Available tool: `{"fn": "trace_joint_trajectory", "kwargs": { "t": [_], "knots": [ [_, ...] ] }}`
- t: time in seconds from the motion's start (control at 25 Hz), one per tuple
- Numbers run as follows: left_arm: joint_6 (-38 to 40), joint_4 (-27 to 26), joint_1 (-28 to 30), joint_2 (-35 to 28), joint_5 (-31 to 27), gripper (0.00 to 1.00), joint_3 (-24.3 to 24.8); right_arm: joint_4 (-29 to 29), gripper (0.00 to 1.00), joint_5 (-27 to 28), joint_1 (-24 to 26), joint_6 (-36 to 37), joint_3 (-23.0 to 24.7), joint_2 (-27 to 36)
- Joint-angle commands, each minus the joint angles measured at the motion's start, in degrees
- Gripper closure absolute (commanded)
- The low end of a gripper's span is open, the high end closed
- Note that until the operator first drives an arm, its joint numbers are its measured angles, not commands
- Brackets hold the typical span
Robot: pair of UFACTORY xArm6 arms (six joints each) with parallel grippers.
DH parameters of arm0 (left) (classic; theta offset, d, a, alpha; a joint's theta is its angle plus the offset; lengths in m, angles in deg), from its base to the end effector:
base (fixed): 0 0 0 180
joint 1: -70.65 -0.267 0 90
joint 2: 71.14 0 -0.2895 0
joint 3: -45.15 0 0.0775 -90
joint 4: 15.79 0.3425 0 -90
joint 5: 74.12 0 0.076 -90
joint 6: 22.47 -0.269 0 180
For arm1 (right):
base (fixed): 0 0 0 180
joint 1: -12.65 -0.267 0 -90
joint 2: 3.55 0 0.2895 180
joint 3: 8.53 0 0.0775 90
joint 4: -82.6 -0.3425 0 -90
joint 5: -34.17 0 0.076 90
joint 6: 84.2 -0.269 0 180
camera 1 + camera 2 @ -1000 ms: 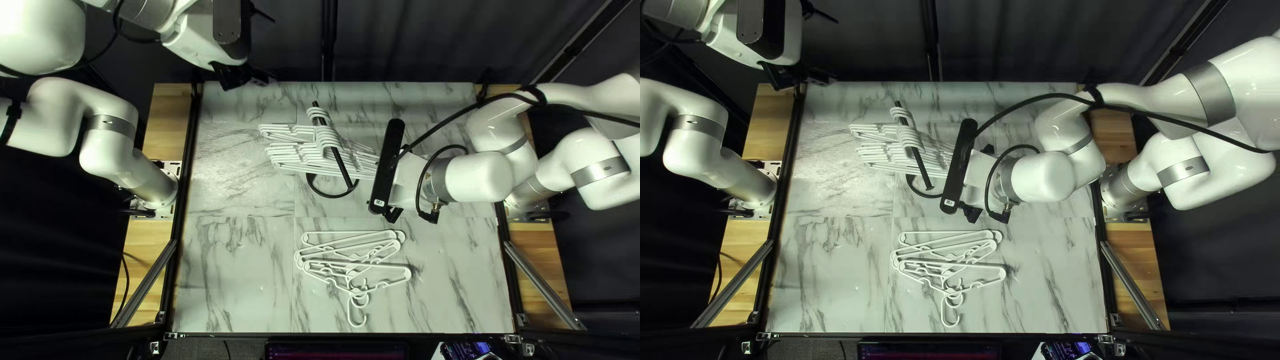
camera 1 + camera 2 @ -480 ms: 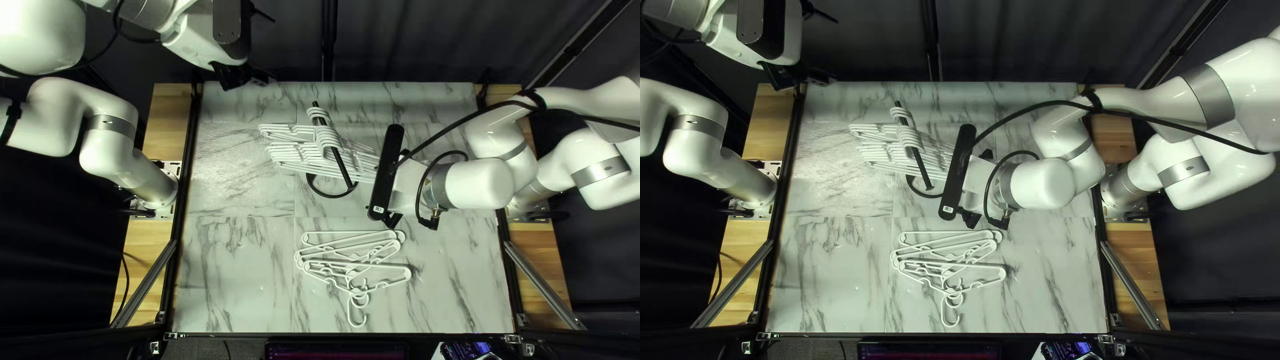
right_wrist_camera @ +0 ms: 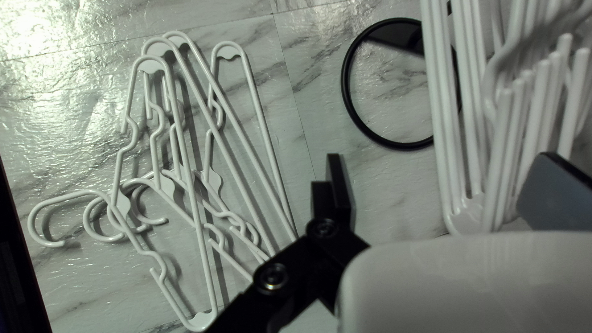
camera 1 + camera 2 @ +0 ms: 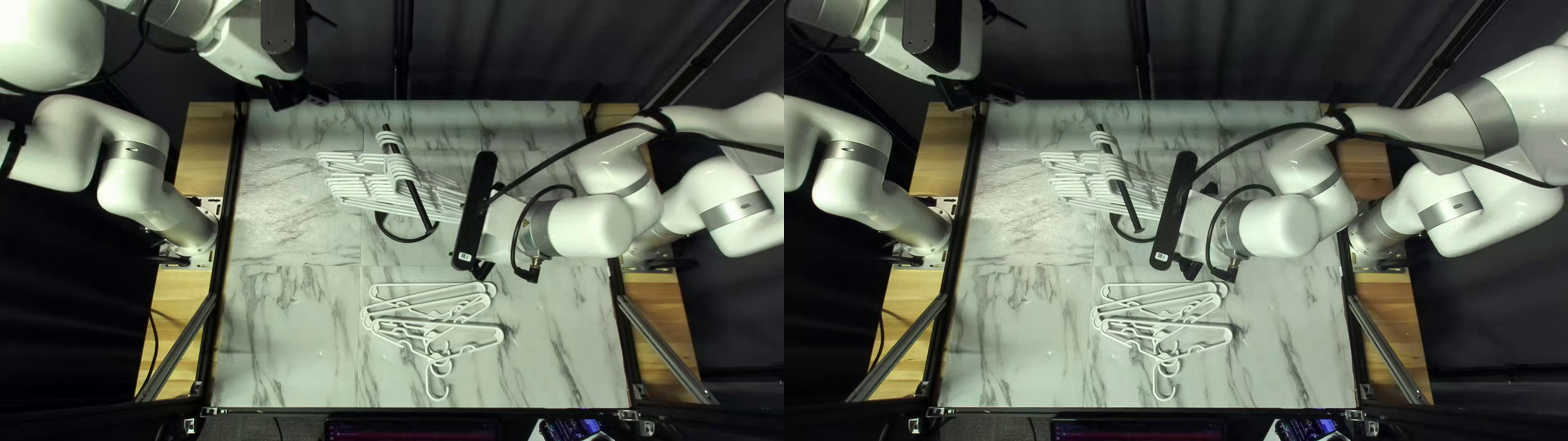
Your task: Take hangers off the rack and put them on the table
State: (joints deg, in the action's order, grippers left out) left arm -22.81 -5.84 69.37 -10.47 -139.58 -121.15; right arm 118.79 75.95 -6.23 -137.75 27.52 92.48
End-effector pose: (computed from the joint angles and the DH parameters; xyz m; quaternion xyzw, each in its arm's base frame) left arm 0.3970 0.0457 0.5329 -0.9357 -0.0009 -0.3409 0.0913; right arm 0.4709 0.0846 0.2393 0.9543 -0.0926 0.2637 0.1056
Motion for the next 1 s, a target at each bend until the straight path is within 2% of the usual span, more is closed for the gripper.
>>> {"fn": "trace_joint_trajectory", "kwargs": {
  "t": [0.04,0.76,0.8,0.84,0.88,0.96,1.0],
  "knots": [
    [0.0,0.0,0.0,0.0,0.0,0.0,0.0,0.13,0.0,-1.18,0.36,-0.08,-0.43,-1.47],
    [0.0,0.0,0.0,0.0,0.0,0.0,0.0,-0.6,0.0,-1.81,0.59,0.43,-0.11,-1.85],
    [0.0,0.0,0.0,0.0,0.0,0.0,0.0,-0.52,0.14,-1.74,0.54,0.4,-0.02,-1.76],
    [0.0,0.0,0.0,0.0,0.0,0.0,0.0,-0.5,0.42,-1.7,0.53,0.43,0.0,-1.71],
    [0.0,0.0,0.0,0.0,0.0,0.0,0.0,-0.48,0.91,-1.57,0.48,0.46,0.06,-1.55],
    [0.0,0.0,0.0,0.0,0.0,0.0,0.0,-0.44,0.98,-1.41,0.45,0.57,0.12,-1.36],
    [0.0,0.0,0.0,0.0,0.0,0.0,0.0,-0.42,0.98,-1.37,0.54,0.73,0.2,-1.22]
  ]
}}
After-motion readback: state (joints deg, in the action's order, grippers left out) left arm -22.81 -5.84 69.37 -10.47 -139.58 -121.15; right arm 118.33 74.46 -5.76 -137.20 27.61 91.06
